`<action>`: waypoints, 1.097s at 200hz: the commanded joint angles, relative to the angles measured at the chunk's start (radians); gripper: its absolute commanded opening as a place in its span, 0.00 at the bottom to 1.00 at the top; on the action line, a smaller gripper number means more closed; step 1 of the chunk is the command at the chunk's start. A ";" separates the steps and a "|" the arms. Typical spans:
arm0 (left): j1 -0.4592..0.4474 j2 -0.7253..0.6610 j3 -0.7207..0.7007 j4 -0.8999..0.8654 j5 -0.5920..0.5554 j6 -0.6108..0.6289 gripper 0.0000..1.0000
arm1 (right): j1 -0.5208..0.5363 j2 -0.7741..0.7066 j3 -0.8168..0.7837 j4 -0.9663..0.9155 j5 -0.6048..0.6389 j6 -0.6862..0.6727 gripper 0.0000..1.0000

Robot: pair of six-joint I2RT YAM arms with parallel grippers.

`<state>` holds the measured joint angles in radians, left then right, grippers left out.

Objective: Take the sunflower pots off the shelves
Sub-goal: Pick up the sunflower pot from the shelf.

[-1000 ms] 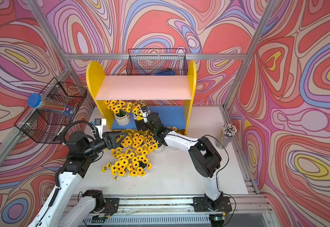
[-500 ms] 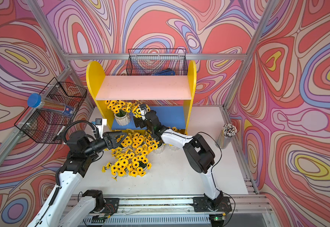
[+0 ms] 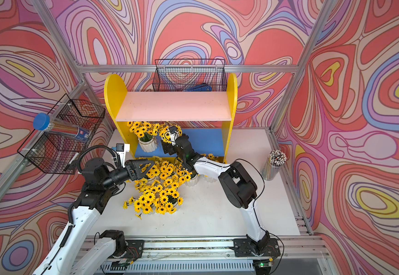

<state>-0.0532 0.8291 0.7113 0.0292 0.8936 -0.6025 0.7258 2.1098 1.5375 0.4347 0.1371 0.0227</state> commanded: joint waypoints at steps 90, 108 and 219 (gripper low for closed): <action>-0.003 -0.002 0.012 0.004 0.013 0.014 1.00 | -0.006 -0.059 -0.087 0.120 -0.040 -0.036 0.00; -0.002 -0.002 0.011 0.004 0.012 0.016 1.00 | -0.005 -0.080 -0.098 0.134 -0.034 -0.038 0.00; -0.014 0.033 0.014 0.024 0.010 0.010 0.99 | -0.005 -0.210 -0.213 0.211 0.006 -0.050 0.00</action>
<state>-0.0582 0.8463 0.7113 0.0292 0.8932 -0.5983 0.7212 1.9511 1.3399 0.5331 0.1146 -0.0174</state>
